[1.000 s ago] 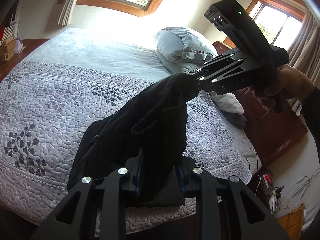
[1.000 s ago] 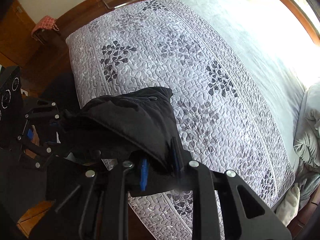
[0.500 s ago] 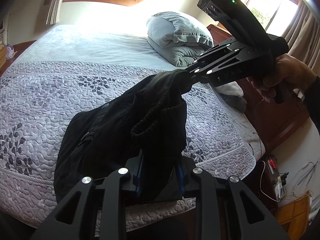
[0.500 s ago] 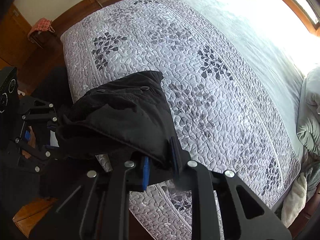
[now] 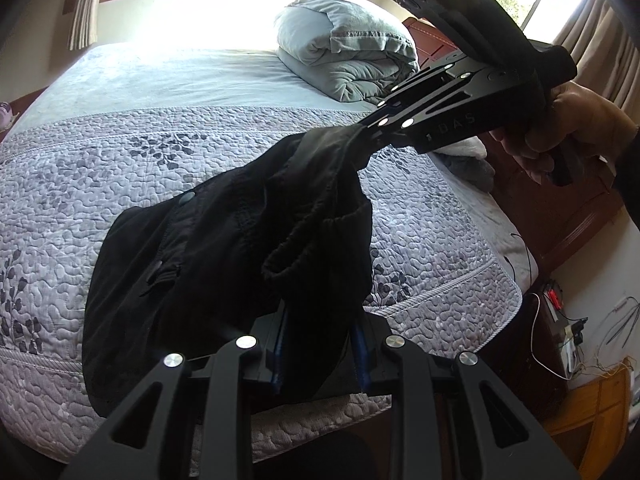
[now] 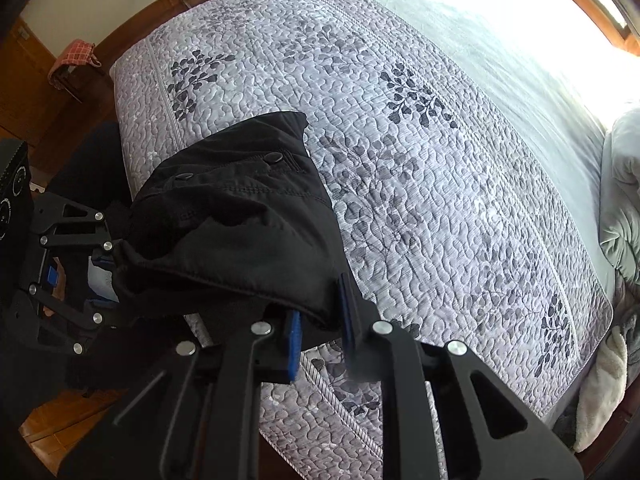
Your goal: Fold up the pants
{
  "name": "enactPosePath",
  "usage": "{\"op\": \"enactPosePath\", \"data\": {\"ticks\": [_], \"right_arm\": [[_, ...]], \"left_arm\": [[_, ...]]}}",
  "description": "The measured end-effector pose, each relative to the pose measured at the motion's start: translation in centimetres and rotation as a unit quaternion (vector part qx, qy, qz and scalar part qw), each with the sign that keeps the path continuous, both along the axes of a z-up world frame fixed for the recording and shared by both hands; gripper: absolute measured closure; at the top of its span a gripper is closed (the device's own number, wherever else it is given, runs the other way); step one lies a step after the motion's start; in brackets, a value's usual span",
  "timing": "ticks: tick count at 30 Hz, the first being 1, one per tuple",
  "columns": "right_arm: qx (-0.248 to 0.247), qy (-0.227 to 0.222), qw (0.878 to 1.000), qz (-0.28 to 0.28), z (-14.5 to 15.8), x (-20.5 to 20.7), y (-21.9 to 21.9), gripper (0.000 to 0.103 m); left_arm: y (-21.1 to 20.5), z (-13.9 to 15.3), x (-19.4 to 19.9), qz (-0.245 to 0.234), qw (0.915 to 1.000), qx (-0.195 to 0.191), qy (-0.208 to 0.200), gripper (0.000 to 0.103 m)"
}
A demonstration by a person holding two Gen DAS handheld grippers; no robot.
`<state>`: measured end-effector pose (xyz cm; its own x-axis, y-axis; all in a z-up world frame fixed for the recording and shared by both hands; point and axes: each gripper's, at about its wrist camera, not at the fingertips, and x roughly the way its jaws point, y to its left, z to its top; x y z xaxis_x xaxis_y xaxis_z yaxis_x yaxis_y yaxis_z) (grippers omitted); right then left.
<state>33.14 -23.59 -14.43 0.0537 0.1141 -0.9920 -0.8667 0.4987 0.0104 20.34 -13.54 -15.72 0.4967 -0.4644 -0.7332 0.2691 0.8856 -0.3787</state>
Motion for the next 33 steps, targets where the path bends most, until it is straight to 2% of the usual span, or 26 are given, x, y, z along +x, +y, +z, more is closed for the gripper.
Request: {"op": "enactPosePath", "data": {"ticks": [33], "right_arm": [[-0.008,-0.001,1.000,-0.004,-8.8,0.5,-6.0,0.089]], "left_arm": [[-7.1,-7.9,1.4,-0.054,0.9945,0.080,0.040,0.077]]}}
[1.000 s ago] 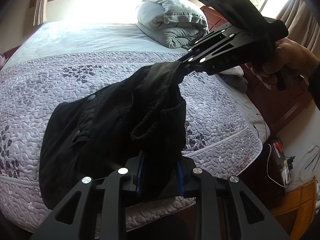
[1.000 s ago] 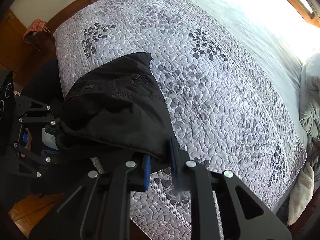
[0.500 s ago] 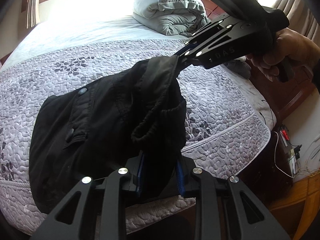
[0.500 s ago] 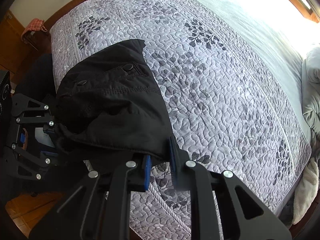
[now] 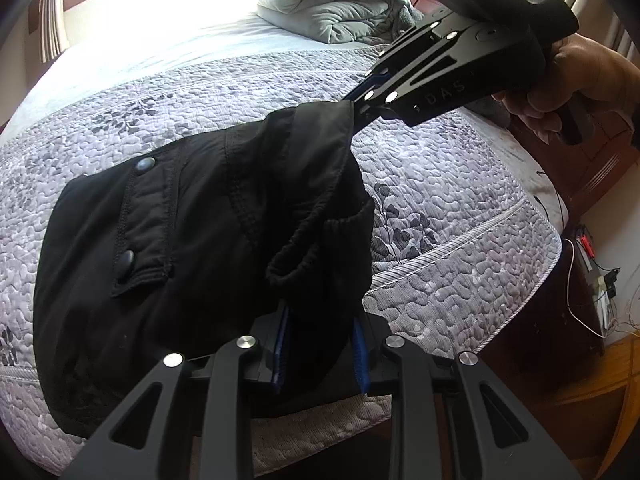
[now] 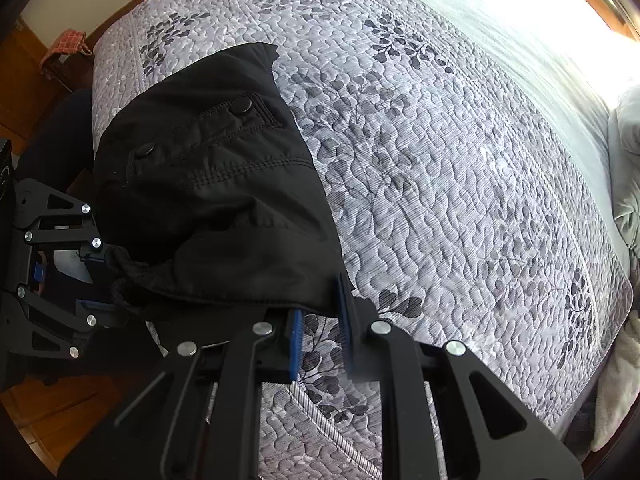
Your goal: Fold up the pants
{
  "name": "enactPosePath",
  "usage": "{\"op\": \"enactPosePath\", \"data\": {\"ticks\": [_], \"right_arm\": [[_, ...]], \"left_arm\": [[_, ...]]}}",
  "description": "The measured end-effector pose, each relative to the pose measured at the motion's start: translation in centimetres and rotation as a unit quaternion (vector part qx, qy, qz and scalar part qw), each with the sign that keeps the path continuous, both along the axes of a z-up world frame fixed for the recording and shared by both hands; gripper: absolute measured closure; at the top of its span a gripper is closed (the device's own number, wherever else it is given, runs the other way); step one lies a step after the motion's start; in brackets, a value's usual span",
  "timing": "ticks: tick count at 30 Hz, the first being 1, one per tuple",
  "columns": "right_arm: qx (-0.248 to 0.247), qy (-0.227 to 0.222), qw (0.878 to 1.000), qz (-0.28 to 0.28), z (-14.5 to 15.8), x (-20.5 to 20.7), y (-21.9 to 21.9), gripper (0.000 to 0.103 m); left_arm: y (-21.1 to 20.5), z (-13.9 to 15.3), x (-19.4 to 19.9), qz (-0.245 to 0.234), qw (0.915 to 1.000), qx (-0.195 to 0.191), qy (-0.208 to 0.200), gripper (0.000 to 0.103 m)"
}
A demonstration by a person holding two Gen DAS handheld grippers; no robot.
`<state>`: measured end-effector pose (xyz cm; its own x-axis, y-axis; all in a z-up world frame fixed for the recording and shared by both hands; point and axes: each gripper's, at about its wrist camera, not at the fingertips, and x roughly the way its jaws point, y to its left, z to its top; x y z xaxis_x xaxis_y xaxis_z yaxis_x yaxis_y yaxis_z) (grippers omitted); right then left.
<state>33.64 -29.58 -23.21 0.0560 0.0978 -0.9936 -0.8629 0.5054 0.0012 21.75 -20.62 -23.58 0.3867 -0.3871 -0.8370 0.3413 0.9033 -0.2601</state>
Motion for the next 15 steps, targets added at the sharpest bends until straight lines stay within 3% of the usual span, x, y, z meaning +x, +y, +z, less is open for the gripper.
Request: {"op": "enactPosePath", "data": {"ticks": [15], "right_arm": [[-0.004,-0.009,1.000,0.007,-3.9,-0.4,-1.9,0.089]], "left_arm": [[-2.4,-3.4,0.2,-0.017,0.9986,0.049,0.005,0.077]]}}
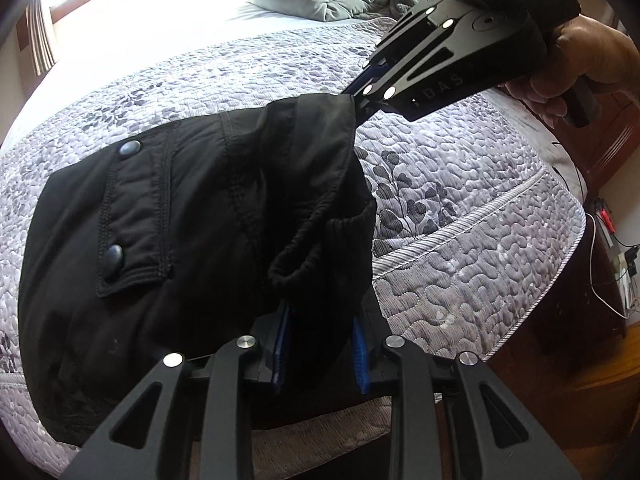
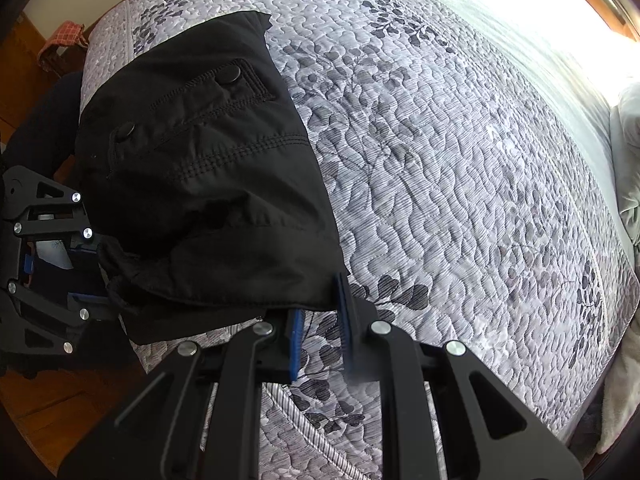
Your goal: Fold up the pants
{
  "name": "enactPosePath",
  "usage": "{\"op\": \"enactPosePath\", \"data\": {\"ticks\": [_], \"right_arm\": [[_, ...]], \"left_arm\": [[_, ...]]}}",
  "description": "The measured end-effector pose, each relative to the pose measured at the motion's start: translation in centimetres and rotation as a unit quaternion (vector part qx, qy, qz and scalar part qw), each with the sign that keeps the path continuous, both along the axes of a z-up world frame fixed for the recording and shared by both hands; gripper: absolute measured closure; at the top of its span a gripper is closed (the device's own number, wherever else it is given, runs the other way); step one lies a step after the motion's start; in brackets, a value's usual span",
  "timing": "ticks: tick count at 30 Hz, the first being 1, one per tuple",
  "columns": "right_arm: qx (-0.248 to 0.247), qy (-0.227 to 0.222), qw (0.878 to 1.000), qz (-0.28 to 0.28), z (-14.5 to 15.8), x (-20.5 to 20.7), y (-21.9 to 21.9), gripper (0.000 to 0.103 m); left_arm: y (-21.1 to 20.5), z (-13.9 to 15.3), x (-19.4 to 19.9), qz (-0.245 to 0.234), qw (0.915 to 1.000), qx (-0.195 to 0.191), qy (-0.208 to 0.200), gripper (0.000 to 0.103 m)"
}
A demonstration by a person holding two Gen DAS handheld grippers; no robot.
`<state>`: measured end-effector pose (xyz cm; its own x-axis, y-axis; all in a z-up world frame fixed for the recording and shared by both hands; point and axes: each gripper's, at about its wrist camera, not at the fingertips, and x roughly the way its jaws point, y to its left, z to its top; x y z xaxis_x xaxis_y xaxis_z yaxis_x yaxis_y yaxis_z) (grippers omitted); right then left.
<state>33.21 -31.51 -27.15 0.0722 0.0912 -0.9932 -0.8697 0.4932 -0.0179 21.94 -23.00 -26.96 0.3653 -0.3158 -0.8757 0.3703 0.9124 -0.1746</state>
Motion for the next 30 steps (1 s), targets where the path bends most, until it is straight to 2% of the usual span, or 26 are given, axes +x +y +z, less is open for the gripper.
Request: {"op": "enactPosePath", "data": {"ticks": [11,16,17,19,21,22,23,26,28,30], "right_arm": [[0.008,-0.002,1.000,-0.016,-3.0,0.0,-1.6,0.089],[-0.001,-0.008,0.999,-0.033,-4.1,-0.1,-2.5,0.088],[-0.004,-0.010,0.999,-0.048,-4.2,0.1,-2.8,0.085],[0.011,0.000,0.995,-0.103,-3.9,0.7,-4.1,0.063],[0.039,0.003,0.985,-0.170,-3.2,1.3,-6.2,0.053],[0.061,0.015,0.976,-0.207,-2.9,1.4,-7.3,0.050],[0.092,0.027,0.965,-0.246,-2.6,1.4,-8.6,0.049],[0.178,0.040,0.922,-0.342,-1.4,0.7,-11.5,0.044],[0.234,0.027,0.898,-0.371,-0.2,-0.4,-11.8,0.046],[0.302,0.022,0.882,-0.361,1.1,-1.3,-10.6,0.049]], "left_arm": [[-1.7,-1.9,-0.5,-0.016,0.9987,0.046,-0.017,0.077],[-2.4,-2.5,-1.0,-0.028,0.9967,0.070,-0.030,0.071],[-2.6,-2.6,-1.2,-0.035,0.9961,0.073,-0.035,0.070],[-3.0,-2.6,-1.7,-0.054,0.9935,0.088,-0.048,0.060],[-2.6,-2.2,-2.3,-0.070,0.9939,0.068,-0.052,0.051],[-2.1,-1.8,-2.5,-0.073,0.9948,0.050,-0.049,0.051],[-1.4,-1.3,-2.8,-0.076,0.9956,0.028,-0.047,0.050],[1.5,0.4,-3.6,-0.072,0.9955,-0.029,-0.054,0.035],[4.0,1.7,-3.9,-0.063,0.9939,-0.071,-0.055,0.030],[6.2,2.6,-4.1,-0.050,0.9924,-0.098,-0.056,0.026]]}}
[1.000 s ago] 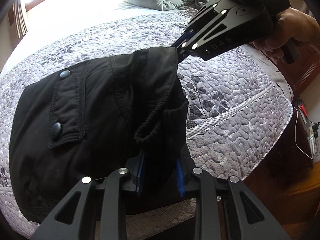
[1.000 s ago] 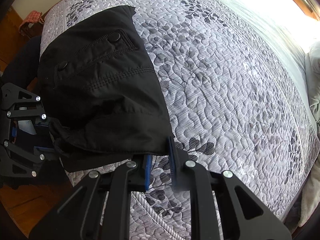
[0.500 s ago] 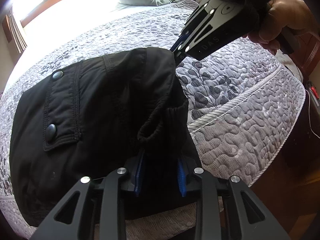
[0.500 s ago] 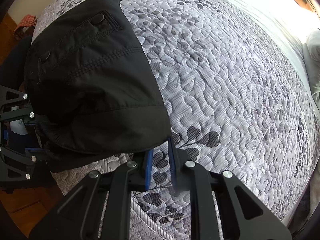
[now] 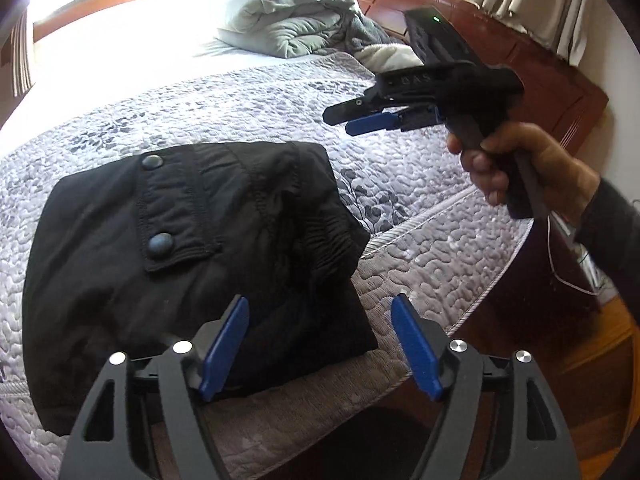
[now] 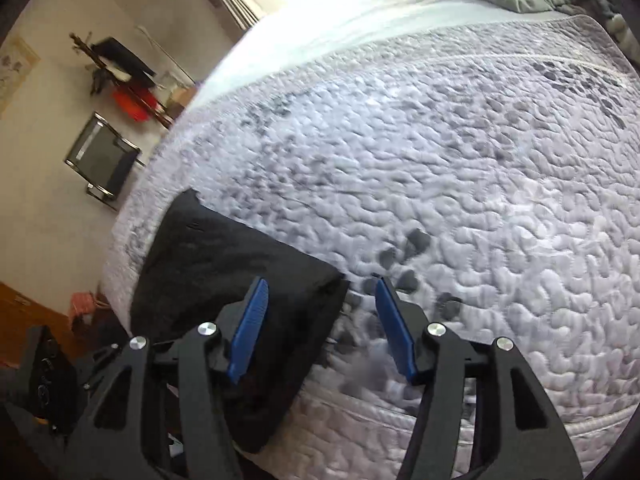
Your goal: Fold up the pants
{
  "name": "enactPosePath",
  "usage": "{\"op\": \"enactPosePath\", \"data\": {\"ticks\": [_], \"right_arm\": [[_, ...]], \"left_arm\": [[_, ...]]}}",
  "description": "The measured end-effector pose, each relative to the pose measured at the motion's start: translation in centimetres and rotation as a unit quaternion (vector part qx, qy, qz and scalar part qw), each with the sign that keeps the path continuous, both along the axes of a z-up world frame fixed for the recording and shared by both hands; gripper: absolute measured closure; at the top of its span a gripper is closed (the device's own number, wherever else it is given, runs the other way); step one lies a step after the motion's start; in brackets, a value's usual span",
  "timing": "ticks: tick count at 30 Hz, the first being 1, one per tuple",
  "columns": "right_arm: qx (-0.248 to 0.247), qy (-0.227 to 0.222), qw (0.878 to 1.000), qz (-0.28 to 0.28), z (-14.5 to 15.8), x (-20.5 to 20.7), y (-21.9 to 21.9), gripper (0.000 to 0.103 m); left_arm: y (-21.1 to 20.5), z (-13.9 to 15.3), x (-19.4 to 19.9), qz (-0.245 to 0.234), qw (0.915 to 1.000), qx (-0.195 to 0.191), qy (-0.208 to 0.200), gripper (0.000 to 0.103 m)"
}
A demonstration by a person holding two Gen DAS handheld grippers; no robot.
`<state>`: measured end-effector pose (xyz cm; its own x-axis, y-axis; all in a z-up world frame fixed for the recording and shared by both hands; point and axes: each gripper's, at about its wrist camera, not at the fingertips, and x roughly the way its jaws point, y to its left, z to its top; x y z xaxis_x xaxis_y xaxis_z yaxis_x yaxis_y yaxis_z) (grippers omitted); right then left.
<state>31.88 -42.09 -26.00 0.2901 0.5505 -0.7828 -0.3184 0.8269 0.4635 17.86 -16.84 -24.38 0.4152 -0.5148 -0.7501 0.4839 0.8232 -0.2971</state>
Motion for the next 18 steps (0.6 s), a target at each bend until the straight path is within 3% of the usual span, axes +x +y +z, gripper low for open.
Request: {"op": "enactPosePath", "data": {"ticks": [4,6,9,11,15,18], "right_arm": [[0.067,-0.014,0.998,0.016,-0.1,-0.2,3.7,0.056],[0.052,0.003,0.998,0.023,-1.7,-0.1,5.0,0.059],[0.021,0.054,0.998,0.010,-5.8,-0.9,4.4,0.072],[0.006,0.054,0.998,0.000,-6.5,-1.8,3.7,0.072],[0.020,0.031,0.998,-0.057,-3.9,-4.6,2.1,0.061],[0.040,0.061,0.990,-0.120,-4.2,-7.4,0.7,0.029]], "left_arm": [[3.5,0.4,1.1,0.035,0.9980,-0.046,0.026,0.020],[5.4,-0.1,2.0,0.060,0.9951,-0.062,0.050,0.019],[8.3,-1.5,3.5,0.094,0.9865,-0.090,0.100,0.019],[10.0,-2.3,4.3,0.112,0.9794,-0.113,0.124,0.020],[11.8,-2.2,4.9,0.129,0.9742,-0.132,0.129,0.020],[13.2,-1.6,4.5,0.138,0.9732,-0.141,0.119,0.019]]}}
